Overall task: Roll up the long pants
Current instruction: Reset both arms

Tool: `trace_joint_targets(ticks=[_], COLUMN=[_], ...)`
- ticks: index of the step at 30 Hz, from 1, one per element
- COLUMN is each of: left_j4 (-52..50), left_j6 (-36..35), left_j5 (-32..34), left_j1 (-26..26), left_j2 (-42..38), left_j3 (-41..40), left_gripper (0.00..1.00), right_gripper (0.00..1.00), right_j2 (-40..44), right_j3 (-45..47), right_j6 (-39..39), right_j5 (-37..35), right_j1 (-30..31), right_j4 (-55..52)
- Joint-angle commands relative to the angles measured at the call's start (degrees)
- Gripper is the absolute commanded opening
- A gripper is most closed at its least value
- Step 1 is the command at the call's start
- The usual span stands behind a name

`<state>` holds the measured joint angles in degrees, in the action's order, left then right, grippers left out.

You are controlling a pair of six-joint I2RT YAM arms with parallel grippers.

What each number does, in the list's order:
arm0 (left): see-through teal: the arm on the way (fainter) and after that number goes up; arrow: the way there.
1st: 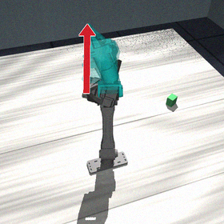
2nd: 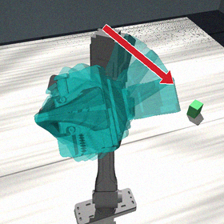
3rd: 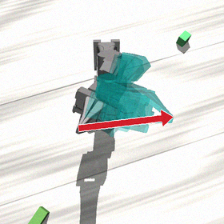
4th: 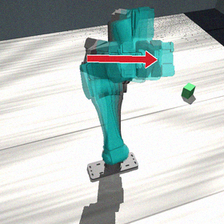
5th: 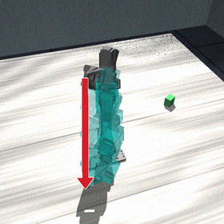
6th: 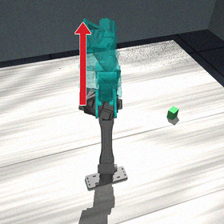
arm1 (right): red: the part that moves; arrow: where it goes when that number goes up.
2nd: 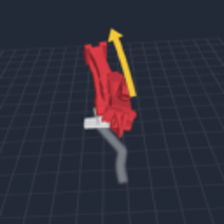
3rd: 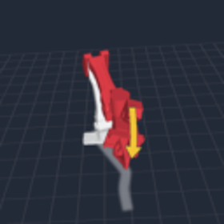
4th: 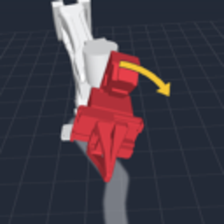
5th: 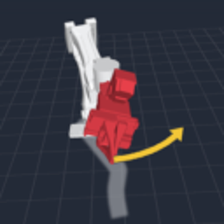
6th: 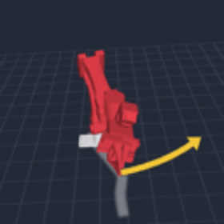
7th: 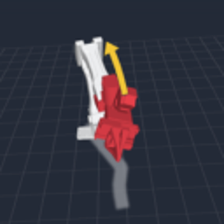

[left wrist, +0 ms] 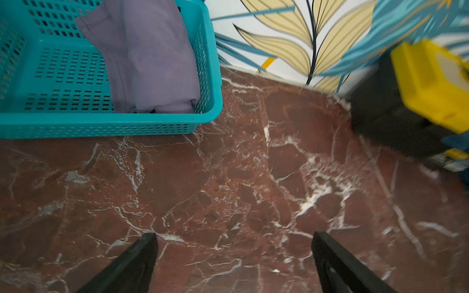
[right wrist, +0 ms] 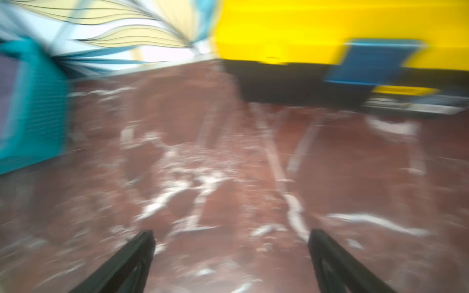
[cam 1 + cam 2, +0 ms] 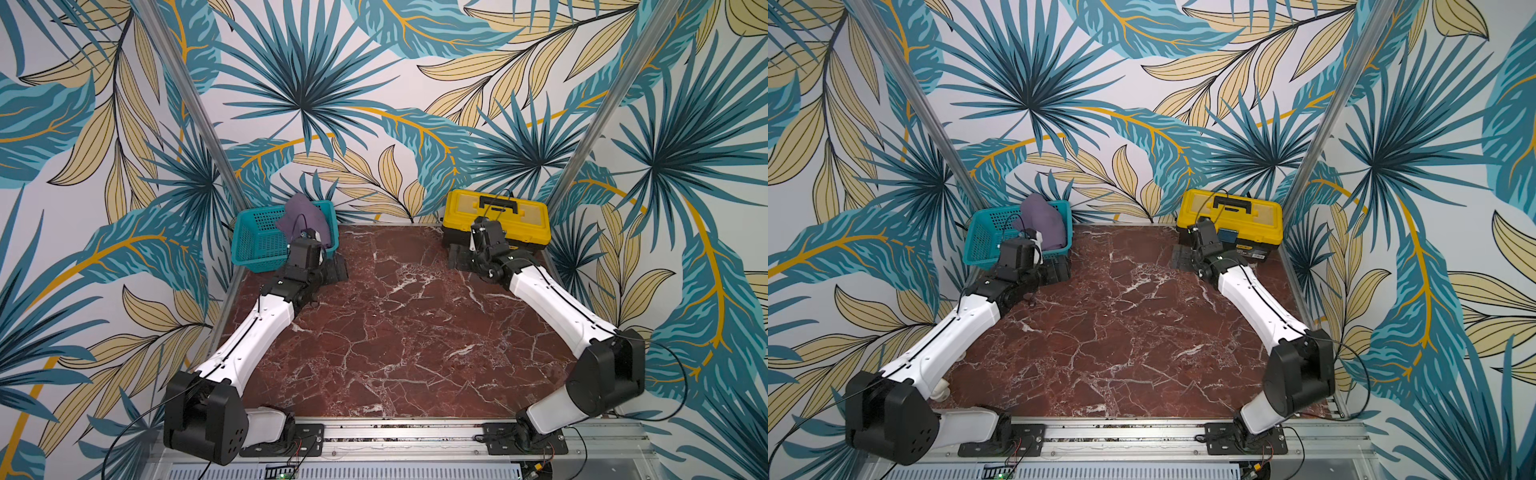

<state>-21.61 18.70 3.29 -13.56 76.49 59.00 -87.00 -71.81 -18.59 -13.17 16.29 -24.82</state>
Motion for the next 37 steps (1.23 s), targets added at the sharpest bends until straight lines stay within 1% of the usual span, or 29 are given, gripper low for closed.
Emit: trace_joint_targets(ticks=[1, 2, 4, 6, 8, 9, 11, 12, 13, 14, 15, 16, 17, 18, 19, 20, 21, 22, 23, 24, 25, 26, 28, 37], left_j4=[2.2, 2.8, 6.1, 13.5, 23.0, 27.6, 34.2, 36.8, 38.6, 42.5, 45.6, 47.7, 51.1, 54.3, 58.1, 60.1, 65.1, 69.0, 70.8, 72.1, 71.0, 69.3, 68.1, 68.0], left_j6=[-16.3, -17.4, -19.3, -22.7, -25.3, -26.1, -24.7, -23.6, -23.0, -22.9, -22.9, -22.5, -22.5, -23.2, -23.1, -22.3, -21.8, -21.6, -21.7, -21.4, -21.3, -21.7, -22.2, -22.5], left_j5=[5.0, 5.9, 6.9, 8.2, 8.6, 7.9, 5.4, 3.5, 3.2, 3.2, 2.1, 1.0, 1.3, 0.7, -0.3, -2.3, -2.9, -3.3, -5.4, -5.6, -5.6, -6.1, -5.1, -4.2], left_j1=[0.5, 0.5, 0.5, 0.6, 0.8, 1.3, 3.4, 5.3, 6.5, 7.3, 8.1, 8.8, 9.3, 9.7, 10.3, 11.4, 12.0, 12.2, 12.8, 13.2, 13.2, 13.3, 12.4, 11.9], left_j2=[2.4, 3.1, 4.0, 4.4, 3.6, 3.0, 2.4, 2.5, 2.3, 2.2, 2.5, 2.9, 3.7, 4.6, 5.9, 8.0, 10.0, 10.4, 10.2, 10.2, 10.2, 10.5, 10.5, 10.5], left_j3=[-5.1, -6.0, -8.8, -13.3, -19.1, -21.9, -25.6, -26.6, -27.0, -28.4, -29.3, -29.7, -30.2, -30.7, -31.6, -32.0, -33.3, -35.4, -37.1, -37.7, -37.2, -36.1, -35.4, -35.3], left_gripper=[1.0, 1.0, 1.0, 1.0, 1.0, 1.0, 1.0, 1.0, 1.0, 1.0, 1.0, 1.0, 1.0, 1.0, 1.0, 1.0, 1.0, 1.0, 1.0, 1.0, 1.0, 1.0, 1.0, 1.0], right_gripper=[0.99, 0.99, 0.99, 0.99, 0.99, 0.99, 0.99, 0.99, 0.99, 0.99, 1.0, 0.99, 0.99, 0.99, 0.99, 0.99, 0.99, 0.99, 0.99, 1.0, 1.0, 0.99, 1.0, 0.99], right_j2=[4.4, 5.3, 6.0, 5.7, 5.0, 4.9, 4.9, 4.7, 4.5, 5.0, 5.0, 4.3, 2.8, 1.9, 2.8, 2.6, 1.1, -0.1, 0.0, 0.8, 1.0, 0.5, 0.9, 0.9], right_j3=[13.4, 16.7, 24.1, 27.4, 29.9, 31.9, 35.9, 37.8, 39.8, 40.3, 41.3, 41.5, 42.1, 43.9, 44.6, 45.9, 47.7, 49.0, 49.1, 48.5, 48.3, 48.5, 48.3, 48.3], right_j6=[7.6, 9.7, 15.5, 16.3, 14.8, 14.1, 13.3, 13.1, 13.3, 13.3, 13.9, 13.4, 13.0, 14.9, 15.2, 15.8, 16.3, 16.7, 17.0, 16.3, 16.2, 16.4, 16.4, 16.6], right_j5=[-13.1, -14.8, -14.2, -15.6, -15.2, -14.5, -12.1, -10.9, -9.8, -9.3, -8.0, -5.6, -3.9, -1.3, 1.7, 4.3, 5.7, 6.5, 6.7, 6.7, 6.6, 6.5, 6.7, 6.5], right_j1=[-0.6, -0.8, -1.4, -2.5, -4.9, -6.5, -9.2, -10.4, -11.5, -12.2, -12.9, -14.1, -14.8, -14.8, -14.9, -15.0, -15.3, -15.4, -15.5, -15.5, -15.5, -15.5, -15.5, -15.5], right_j4=[16.0, 19.4, 28.9, 33.1, 36.7, 40.1, 46.3, 49.7, 53.9, 54.9, 58.1, 58.5, 61.1, 65.7, 65.2, 67.3, 72.2, 76.2, 76.1, 73.3, 72.8, 74.1, 72.9, 73.2])
